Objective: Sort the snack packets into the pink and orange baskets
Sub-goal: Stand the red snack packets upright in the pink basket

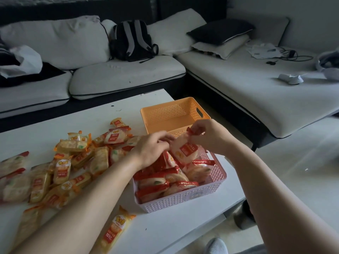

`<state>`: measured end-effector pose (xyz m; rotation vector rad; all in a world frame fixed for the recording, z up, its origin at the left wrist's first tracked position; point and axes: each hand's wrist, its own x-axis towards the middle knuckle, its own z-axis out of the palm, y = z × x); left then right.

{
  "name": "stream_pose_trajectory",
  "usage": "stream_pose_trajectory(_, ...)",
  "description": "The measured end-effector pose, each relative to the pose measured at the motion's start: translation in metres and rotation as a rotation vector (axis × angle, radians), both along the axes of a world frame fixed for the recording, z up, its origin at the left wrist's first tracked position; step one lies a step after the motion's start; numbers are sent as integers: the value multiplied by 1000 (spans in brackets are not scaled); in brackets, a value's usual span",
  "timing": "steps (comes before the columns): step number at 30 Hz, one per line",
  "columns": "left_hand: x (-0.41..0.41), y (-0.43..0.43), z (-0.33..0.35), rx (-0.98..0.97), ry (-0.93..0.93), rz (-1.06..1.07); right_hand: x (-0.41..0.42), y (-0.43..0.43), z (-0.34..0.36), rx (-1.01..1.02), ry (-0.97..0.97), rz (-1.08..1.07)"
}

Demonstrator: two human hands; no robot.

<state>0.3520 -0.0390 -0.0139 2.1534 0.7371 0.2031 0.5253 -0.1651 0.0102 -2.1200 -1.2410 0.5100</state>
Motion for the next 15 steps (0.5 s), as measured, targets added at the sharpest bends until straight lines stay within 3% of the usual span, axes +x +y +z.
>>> stream_pose_trajectory(2,-1,-2,-2,12,-67,54,-1,0,1,4,47,-87)
stream_pose_trajectory(5,3,-7,-6,132,-21,0,-12,2,-1,-5,28,-165)
stream_pose_trajectory(9,11,-14,-7,73,-55,-57,-26,11,-11,-39,32,-173)
stream_pose_trajectory(15,16,-15,-4,201,-99,33,-15,14,-9,-37,-87,56)
